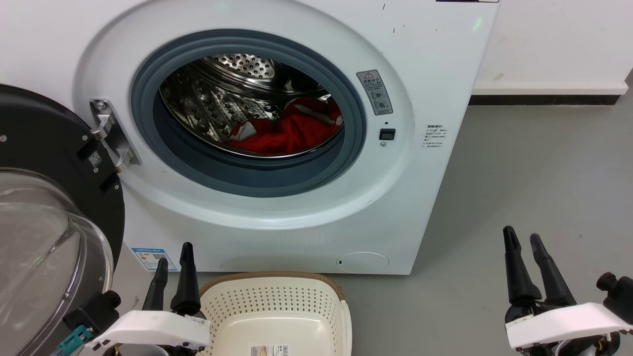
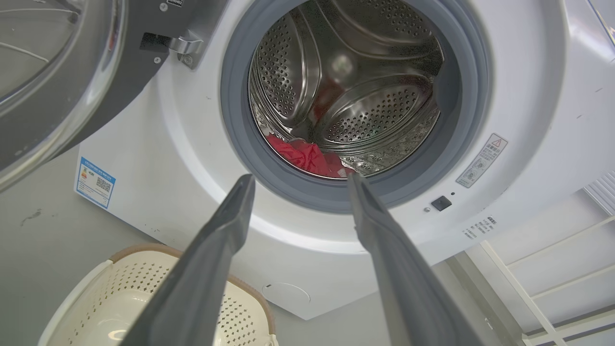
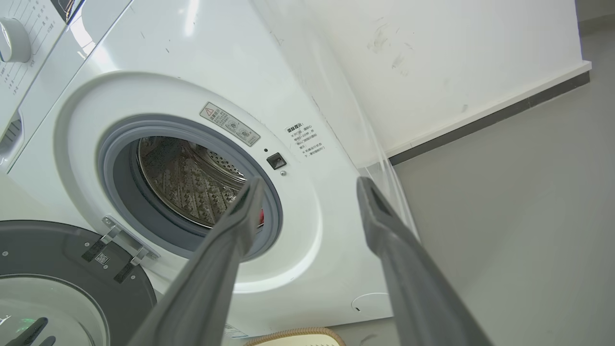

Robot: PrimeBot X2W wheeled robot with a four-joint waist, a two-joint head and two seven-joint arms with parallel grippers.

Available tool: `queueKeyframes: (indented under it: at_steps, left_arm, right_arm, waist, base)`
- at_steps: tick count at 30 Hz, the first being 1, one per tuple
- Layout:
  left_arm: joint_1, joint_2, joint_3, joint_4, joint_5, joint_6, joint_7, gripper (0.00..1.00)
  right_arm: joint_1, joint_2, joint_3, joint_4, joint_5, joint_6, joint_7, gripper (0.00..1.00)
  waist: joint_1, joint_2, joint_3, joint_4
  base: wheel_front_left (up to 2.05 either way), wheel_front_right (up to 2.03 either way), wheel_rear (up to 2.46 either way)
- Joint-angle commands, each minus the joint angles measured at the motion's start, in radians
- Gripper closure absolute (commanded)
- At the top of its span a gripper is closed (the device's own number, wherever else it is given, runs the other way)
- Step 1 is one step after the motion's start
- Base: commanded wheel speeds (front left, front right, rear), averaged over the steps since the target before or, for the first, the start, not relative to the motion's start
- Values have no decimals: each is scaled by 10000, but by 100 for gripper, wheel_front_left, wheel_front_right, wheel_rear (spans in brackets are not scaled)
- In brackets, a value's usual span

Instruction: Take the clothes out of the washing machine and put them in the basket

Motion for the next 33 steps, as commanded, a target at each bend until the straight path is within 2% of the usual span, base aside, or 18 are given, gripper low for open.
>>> queueKeyframes:
  at_steps: [1,33]
  left_arm:
    - [7,31,-20,-182,292,41,-101,0]
    - [428,41,-423,-503,3582,281,-927,0]
  right_arm:
    - [-27,-44,31,-229,-343,-1,-97,0]
    - [498,-46,212,-1004,-3745,0,-941,0]
  waist:
    - [0,0,5,0]
    - [0,0,46,33]
  base:
    - [0,0,0]
    - [0,0,0]
